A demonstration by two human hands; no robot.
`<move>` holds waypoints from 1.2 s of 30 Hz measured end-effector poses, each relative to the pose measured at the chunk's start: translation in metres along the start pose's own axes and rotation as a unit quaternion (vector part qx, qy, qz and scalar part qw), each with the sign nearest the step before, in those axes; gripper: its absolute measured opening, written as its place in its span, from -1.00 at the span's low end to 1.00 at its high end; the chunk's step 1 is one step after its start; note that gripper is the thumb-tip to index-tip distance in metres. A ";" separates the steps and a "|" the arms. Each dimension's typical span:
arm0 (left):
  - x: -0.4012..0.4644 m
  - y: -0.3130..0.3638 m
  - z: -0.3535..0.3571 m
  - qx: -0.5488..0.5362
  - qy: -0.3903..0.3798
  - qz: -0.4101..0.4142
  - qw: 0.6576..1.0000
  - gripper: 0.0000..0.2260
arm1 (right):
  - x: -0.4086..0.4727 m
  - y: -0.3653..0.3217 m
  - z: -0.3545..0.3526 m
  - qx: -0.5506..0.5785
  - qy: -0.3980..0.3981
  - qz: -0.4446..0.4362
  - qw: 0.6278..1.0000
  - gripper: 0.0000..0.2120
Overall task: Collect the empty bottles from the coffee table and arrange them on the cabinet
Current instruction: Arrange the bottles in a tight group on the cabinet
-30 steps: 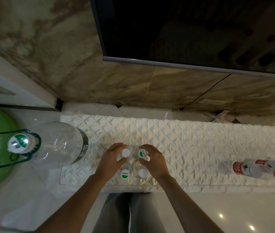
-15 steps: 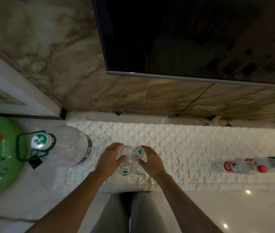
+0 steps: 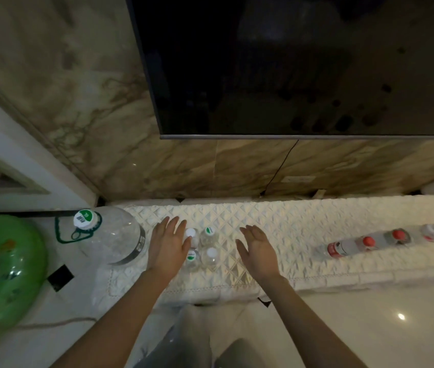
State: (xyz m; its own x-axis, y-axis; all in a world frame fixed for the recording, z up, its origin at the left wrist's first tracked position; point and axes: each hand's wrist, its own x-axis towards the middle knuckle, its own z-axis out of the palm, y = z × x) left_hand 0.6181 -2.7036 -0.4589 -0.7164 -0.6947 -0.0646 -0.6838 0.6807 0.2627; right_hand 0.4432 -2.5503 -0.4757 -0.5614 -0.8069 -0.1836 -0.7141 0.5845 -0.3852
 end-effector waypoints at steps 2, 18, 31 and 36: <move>-0.010 0.016 -0.008 0.012 0.017 0.008 1.000 -0.61 | -0.016 0.010 -0.016 -0.014 0.021 0.002 1.000 -0.57; -0.108 0.193 -0.012 0.013 0.044 0.115 0.992 -0.57 | -0.192 0.126 -0.121 -0.058 0.167 0.081 0.981 -0.59; -0.073 0.307 0.021 0.022 -0.002 0.207 0.978 -0.57 | -0.221 0.236 -0.176 -0.090 0.177 0.154 0.968 -0.57; -0.022 0.352 0.042 0.033 -0.020 0.201 0.979 -0.56 | -0.185 0.285 -0.193 -0.095 0.142 0.186 0.968 -0.53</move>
State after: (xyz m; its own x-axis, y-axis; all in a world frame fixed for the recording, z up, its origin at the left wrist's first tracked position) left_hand 0.3875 -2.4395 -0.4052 -0.9333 -0.3589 -0.0059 -0.3519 0.9116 0.2126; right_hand 0.2630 -2.2182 -0.3771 -0.8671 -0.4980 -0.0119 -0.4899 0.8567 -0.1614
